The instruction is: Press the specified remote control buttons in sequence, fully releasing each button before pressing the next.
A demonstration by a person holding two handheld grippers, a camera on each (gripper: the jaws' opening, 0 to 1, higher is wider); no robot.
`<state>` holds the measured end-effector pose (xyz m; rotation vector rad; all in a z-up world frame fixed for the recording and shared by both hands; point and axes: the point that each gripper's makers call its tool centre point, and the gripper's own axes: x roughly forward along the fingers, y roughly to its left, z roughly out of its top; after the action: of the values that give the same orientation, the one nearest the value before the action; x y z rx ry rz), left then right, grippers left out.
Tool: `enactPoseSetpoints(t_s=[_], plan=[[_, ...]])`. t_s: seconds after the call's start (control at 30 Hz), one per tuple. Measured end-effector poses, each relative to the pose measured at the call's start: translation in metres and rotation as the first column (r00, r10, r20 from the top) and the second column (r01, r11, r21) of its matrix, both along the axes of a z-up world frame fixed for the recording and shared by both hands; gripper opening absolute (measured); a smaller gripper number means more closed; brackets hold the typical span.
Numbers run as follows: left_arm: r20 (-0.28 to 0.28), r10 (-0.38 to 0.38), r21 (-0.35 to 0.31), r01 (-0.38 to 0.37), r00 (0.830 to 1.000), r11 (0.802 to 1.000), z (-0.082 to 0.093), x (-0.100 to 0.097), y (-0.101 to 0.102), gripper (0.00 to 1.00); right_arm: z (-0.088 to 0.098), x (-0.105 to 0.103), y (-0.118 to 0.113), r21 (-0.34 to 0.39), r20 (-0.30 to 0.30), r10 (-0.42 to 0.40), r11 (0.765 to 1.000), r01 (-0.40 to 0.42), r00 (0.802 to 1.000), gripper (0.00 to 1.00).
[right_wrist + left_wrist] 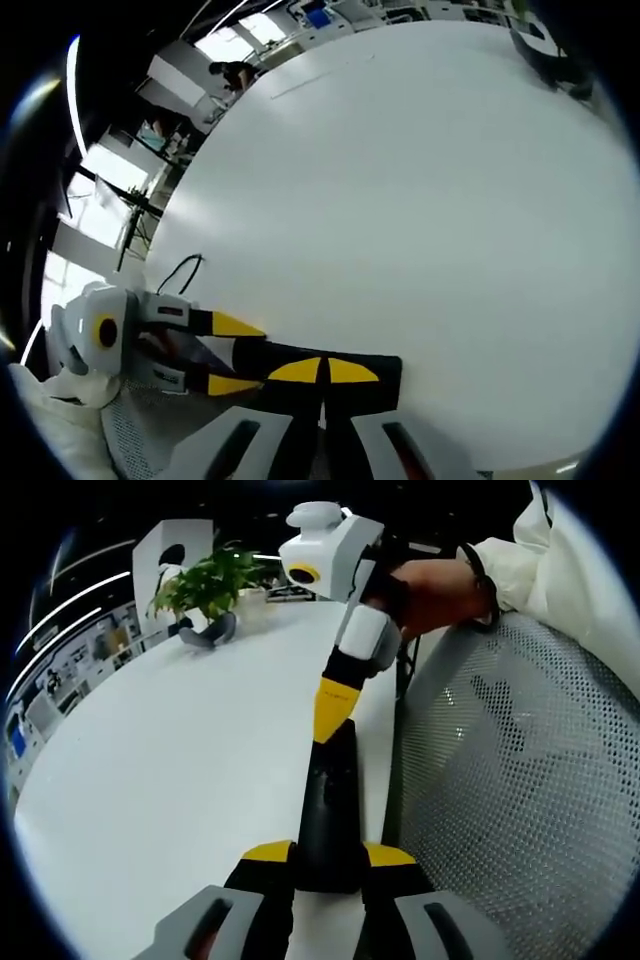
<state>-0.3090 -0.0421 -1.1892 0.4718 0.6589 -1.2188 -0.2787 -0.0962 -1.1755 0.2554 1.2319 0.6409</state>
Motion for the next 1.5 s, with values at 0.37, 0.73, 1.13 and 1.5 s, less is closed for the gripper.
enactPoseSetpoints(t_s=[0.37, 0.73, 1.13, 1.5], plan=[[0.000, 0.004, -0.004, -0.004, 1.000, 1.000, -0.0001, 0.0009, 0.0000, 0.25, -0.0058, -0.0012, 0.0008, -0.031, 0.011, 0.043, 0.999, -0.043, 0.999, 0.00], [0.001, 0.007, -0.007, -0.007, 1.000, 1.000, 0.0001, 0.0012, 0.0000, 0.25, -0.0070, -0.0009, 0.0009, -0.034, 0.027, 0.038, 0.999, -0.037, 0.999, 0.00], [0.001, 0.009, -0.007, -0.009, 1.000, 1.000, 0.0003, 0.0012, 0.0007, 0.25, -0.0079, 0.0009, 0.0011, -0.056, 0.025, 0.027, 0.998, -0.026, 0.999, 0.00], [0.002, 0.010, -0.008, -0.010, 1.000, 1.000, 0.0006, 0.0009, 0.0011, 0.25, -0.0051, -0.0057, 0.0027, -0.072, 0.013, 0.070, 0.995, -0.069, 0.997, 0.00]])
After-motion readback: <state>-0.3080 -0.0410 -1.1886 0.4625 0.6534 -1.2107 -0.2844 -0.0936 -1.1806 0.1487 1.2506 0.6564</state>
